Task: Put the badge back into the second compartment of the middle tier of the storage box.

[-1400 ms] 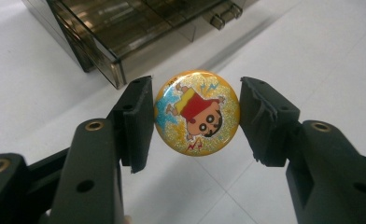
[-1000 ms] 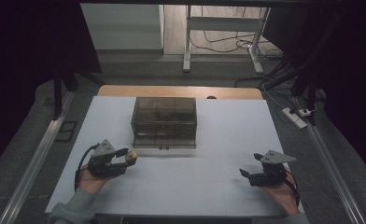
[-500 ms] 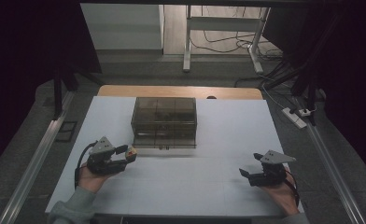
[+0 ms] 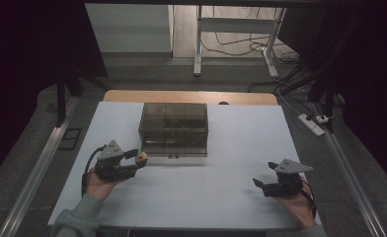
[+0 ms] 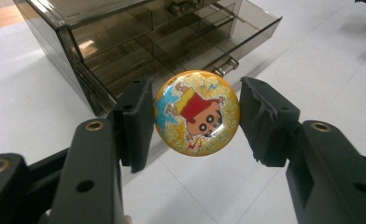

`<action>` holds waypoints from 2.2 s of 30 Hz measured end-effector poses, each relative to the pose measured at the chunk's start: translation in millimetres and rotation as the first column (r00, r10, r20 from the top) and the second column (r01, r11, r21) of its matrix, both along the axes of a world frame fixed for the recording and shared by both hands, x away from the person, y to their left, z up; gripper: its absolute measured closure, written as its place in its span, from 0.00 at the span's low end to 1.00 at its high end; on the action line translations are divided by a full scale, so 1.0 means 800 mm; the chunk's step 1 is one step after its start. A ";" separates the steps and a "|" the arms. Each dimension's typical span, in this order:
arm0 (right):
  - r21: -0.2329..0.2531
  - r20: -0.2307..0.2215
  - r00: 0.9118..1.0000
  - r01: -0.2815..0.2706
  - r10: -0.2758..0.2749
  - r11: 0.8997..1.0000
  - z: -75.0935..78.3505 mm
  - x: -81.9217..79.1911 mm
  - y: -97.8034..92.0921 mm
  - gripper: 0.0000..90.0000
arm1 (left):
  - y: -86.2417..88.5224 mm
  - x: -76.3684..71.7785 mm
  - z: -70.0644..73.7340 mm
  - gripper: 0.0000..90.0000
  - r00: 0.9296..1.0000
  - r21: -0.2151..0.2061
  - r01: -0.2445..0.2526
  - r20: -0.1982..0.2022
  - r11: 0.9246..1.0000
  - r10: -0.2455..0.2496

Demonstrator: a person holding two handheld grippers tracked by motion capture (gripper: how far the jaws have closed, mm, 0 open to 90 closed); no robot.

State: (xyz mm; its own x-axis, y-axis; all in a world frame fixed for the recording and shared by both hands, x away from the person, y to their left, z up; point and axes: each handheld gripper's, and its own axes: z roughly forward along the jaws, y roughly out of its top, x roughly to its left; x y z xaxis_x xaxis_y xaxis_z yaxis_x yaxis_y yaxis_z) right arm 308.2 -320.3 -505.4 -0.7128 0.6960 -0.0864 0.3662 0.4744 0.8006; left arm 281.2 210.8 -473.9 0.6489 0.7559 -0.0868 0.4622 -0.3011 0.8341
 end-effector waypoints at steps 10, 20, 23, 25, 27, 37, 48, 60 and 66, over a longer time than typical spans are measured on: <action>0.000 0.001 1.000 -0.007 0.007 1.000 0.000 0.000 0.000 0.15 | -0.009 0.008 0.008 0.52 1.000 0.001 0.008 0.017 1.000 -0.008; -0.008 0.003 1.000 -0.002 0.002 1.000 0.000 0.000 0.001 0.15 | -0.019 0.019 0.012 0.52 1.000 0.015 0.018 0.021 1.000 -0.018; -0.002 0.001 1.000 -0.008 0.008 1.000 0.000 0.000 0.000 0.15 | -0.021 0.023 0.012 0.52 1.000 0.020 0.018 0.019 1.000 -0.018; -0.002 0.001 1.000 -0.007 0.007 1.000 0.000 0.000 0.000 0.15 | -0.022 0.026 0.012 0.52 1.000 0.021 0.019 0.018 1.000 -0.020; -0.002 0.000 1.000 -0.007 0.007 1.000 0.000 0.000 0.000 0.15 | -0.023 0.028 0.013 0.52 1.000 0.023 0.019 0.018 1.000 -0.020; -0.003 0.001 1.000 -0.004 0.004 1.000 0.000 0.000 0.000 0.15 | -0.032 0.041 0.012 0.52 1.000 0.044 0.022 0.017 0.999 -0.023; -0.007 -0.002 1.000 -0.008 0.008 1.000 0.000 0.000 0.001 0.15 | -0.044 0.062 0.006 0.52 1.000 0.053 0.027 -0.004 0.998 -0.027; -0.009 -0.001 1.000 -0.006 0.006 1.000 0.000 0.000 0.000 0.15 | -0.068 0.081 0.006 0.52 0.998 0.060 0.060 -0.013 0.996 -0.059; -0.012 -0.002 1.000 -0.007 0.007 1.000 0.000 0.000 0.000 0.15 | -0.078 0.088 0.005 0.52 0.997 0.062 0.072 -0.020 0.995 -0.071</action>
State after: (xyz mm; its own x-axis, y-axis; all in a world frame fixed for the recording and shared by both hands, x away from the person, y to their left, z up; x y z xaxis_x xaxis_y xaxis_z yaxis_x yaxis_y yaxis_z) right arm 308.6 -320.1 -505.5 -0.7180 0.6898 -0.0933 0.3644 0.4867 0.7940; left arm 351.6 148.5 -470.2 0.7003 0.7119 -0.0526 0.4519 -0.3852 0.8046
